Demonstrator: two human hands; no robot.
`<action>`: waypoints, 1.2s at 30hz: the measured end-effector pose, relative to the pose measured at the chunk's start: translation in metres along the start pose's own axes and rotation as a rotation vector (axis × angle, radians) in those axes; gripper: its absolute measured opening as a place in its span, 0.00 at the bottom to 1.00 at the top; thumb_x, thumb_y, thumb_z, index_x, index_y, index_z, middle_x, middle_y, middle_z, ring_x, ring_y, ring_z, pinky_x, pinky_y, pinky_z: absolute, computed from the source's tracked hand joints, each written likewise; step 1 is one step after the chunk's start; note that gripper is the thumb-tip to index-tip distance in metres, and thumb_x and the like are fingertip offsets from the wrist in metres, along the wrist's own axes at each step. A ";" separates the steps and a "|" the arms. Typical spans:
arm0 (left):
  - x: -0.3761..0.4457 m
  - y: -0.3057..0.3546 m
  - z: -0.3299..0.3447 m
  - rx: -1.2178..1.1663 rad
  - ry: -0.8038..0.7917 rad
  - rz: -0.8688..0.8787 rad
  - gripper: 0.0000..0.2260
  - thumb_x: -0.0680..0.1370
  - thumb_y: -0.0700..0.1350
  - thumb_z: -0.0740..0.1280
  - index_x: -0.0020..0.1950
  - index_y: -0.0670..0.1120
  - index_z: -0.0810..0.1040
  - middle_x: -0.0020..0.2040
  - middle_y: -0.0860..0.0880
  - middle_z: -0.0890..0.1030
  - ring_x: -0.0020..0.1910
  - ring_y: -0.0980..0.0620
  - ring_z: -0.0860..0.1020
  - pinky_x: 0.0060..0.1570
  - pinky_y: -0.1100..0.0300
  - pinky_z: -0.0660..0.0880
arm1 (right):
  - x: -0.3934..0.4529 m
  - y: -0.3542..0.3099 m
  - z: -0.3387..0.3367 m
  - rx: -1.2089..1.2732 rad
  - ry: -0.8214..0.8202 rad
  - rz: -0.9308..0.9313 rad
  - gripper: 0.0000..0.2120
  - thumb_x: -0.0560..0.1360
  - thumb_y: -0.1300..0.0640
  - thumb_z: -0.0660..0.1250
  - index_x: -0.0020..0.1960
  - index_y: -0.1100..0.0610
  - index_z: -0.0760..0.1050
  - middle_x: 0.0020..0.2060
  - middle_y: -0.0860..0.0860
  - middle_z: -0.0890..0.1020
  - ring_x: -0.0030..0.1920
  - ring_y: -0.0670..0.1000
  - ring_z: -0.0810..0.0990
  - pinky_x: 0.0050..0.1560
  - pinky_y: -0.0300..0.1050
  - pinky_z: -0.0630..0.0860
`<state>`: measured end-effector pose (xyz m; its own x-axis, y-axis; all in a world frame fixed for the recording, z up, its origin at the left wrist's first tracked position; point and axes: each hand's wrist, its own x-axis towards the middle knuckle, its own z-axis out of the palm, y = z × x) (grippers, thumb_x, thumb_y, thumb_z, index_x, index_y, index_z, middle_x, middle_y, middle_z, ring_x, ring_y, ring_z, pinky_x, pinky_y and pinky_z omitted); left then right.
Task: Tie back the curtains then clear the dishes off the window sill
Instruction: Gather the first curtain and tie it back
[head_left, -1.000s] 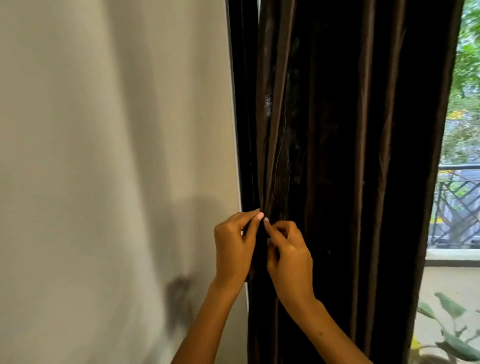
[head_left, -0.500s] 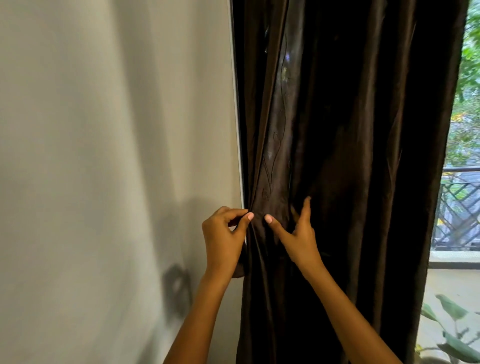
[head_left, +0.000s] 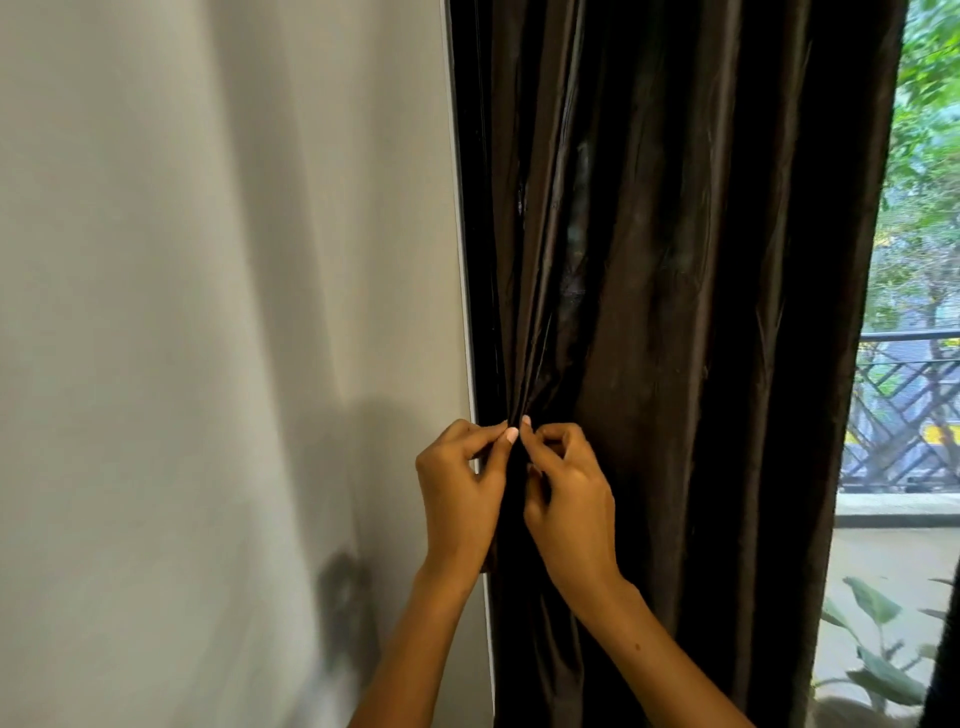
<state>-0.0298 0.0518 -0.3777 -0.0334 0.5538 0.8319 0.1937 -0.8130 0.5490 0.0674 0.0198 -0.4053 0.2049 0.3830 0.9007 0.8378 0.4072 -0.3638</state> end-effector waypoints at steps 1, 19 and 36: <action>-0.001 0.002 0.000 -0.040 -0.012 -0.016 0.04 0.75 0.41 0.71 0.48 0.45 0.84 0.37 0.52 0.81 0.38 0.58 0.80 0.39 0.72 0.73 | 0.000 0.000 -0.001 0.013 -0.015 -0.001 0.27 0.72 0.71 0.65 0.68 0.54 0.72 0.52 0.51 0.76 0.47 0.49 0.78 0.39 0.44 0.79; 0.012 -0.006 0.005 0.085 -0.014 0.001 0.05 0.73 0.39 0.72 0.48 0.42 0.84 0.39 0.51 0.82 0.38 0.58 0.79 0.41 0.75 0.73 | 0.009 0.021 -0.022 0.074 -0.030 0.336 0.34 0.76 0.63 0.67 0.76 0.51 0.53 0.53 0.56 0.82 0.46 0.45 0.81 0.53 0.40 0.78; 0.010 -0.007 0.009 0.007 -0.018 -0.007 0.05 0.72 0.42 0.74 0.46 0.43 0.84 0.39 0.52 0.83 0.40 0.59 0.81 0.41 0.73 0.75 | 0.013 0.021 -0.021 0.042 -0.073 0.309 0.30 0.77 0.46 0.63 0.76 0.48 0.56 0.76 0.48 0.36 0.76 0.50 0.35 0.73 0.53 0.42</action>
<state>-0.0225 0.0647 -0.3744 -0.0174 0.5625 0.8266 0.2002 -0.8081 0.5541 0.0984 0.0158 -0.3959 0.4085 0.5521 0.7268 0.7195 0.2952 -0.6286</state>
